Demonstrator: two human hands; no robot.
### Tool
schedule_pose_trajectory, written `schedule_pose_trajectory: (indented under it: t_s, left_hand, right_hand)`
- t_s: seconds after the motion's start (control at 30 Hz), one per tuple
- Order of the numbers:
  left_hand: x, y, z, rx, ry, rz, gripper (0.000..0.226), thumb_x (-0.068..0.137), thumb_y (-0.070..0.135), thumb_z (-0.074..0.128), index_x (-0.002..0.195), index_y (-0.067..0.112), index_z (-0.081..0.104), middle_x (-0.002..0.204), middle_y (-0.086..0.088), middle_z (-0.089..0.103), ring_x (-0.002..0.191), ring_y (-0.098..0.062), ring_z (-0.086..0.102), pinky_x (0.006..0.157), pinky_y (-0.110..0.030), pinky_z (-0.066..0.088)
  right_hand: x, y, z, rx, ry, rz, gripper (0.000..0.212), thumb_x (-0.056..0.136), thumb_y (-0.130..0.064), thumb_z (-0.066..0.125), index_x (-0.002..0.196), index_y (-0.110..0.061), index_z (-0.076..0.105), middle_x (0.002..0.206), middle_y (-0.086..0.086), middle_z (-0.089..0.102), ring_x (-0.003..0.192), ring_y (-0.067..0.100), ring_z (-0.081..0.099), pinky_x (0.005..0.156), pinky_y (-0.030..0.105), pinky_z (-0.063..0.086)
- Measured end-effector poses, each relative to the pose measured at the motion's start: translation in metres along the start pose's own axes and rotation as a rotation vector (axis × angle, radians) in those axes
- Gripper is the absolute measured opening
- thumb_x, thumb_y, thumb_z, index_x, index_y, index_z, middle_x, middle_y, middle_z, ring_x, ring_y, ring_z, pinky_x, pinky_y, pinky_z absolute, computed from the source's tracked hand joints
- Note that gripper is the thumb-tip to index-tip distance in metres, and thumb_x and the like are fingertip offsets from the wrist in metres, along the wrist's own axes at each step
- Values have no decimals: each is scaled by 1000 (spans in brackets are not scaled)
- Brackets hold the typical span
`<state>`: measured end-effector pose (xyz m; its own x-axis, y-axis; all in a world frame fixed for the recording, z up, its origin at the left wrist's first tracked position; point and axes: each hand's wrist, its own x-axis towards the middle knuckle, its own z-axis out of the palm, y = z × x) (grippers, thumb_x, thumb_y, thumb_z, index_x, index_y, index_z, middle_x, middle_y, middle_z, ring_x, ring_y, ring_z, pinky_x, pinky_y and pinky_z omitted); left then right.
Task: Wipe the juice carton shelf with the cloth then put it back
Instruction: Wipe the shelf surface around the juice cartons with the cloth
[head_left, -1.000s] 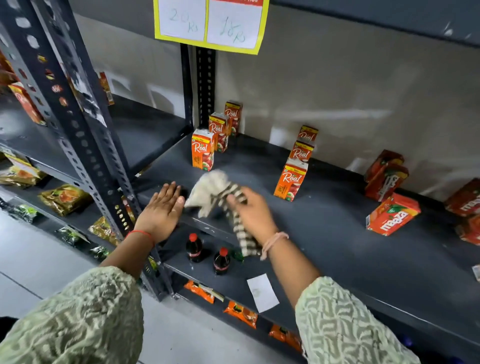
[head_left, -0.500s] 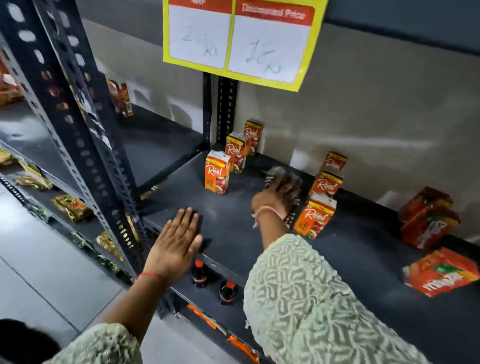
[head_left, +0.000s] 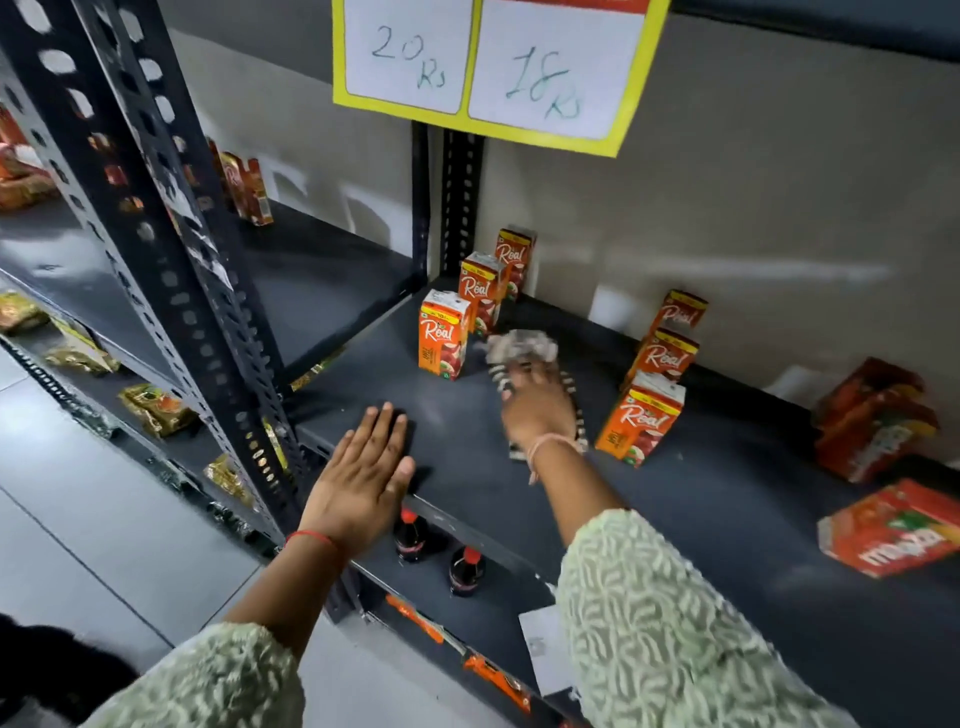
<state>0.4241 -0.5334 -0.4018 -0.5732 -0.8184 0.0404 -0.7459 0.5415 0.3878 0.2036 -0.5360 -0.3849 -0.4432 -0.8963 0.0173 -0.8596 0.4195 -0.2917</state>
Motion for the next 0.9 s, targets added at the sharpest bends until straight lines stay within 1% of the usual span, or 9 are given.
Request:
schedule_pose_trajectory:
  t_s: [0.17,0.33,0.43,0.57,0.67,0.7,0.77,0.83,0.9]
  left_hand:
    - [0,-1,-3,-106,-33,14,49,96,25,16,142,16,-1,156,-2,-8,142,-11,-12,117,-28,-8]
    - [-1,2,-11,-223,-106,24,48,96,28,11,142,17,2,156,-1,-6,142,-10,-10,119,-30,-6]
    - [-2,17,-9,-183,-136,71,48,97,28,12,142,17,3,156,-2,-4,143,-11,-9,118,-30,-6]
    - [-7,48,0,-142,-168,142,48,97,27,12,142,14,2,156,-3,-5,143,-13,-9,118,-31,-6]
    - [-11,73,13,-107,-167,175,49,97,27,13,142,14,2,156,-3,-5,143,-14,-9,118,-31,-6]
    - [-12,80,17,-96,-154,179,49,97,27,14,142,14,2,156,-4,-5,143,-14,-9,118,-31,-6]
    - [-14,98,28,-97,-128,184,50,96,29,15,142,13,4,156,-4,-3,144,-14,-7,118,-31,-5]
    - [-18,119,40,-85,-118,192,51,96,31,16,142,13,6,157,-4,0,144,-14,-6,119,-31,-5]
    - [-21,136,52,-38,-90,220,52,96,33,17,142,12,8,157,-4,3,144,-15,-3,119,-32,-4]
  right_hand:
    - [-82,-7,0,70,-86,-308,49,93,-20,43,141,-27,32,156,2,20,144,20,16,118,31,10]
    - [-142,6,-17,190,-167,-371,50,90,-22,54,135,-36,39,154,-8,25,141,10,21,111,17,12]
    - [-170,21,-25,261,-189,-371,54,83,-8,60,129,-35,50,149,-11,35,137,7,29,112,18,17]
    - [-199,44,-34,432,-211,-324,66,70,17,49,117,-27,63,139,-10,49,129,1,40,107,9,27]
    - [-219,68,-51,730,-259,-255,56,75,20,52,117,-15,63,130,-9,54,121,-4,44,98,-1,32]
    - [-222,77,-58,844,-175,-207,50,77,19,54,118,-10,61,126,-7,54,120,-3,45,98,0,33]
    - [-227,101,-70,947,160,-28,46,80,16,54,120,-7,59,127,-6,52,121,4,47,103,6,32]
    - [-222,124,-72,778,419,218,45,85,8,51,126,-9,53,137,-3,46,131,14,41,108,10,24]
    - [-206,136,-62,409,329,420,49,92,-8,44,140,-8,34,154,9,24,143,24,18,116,21,11]
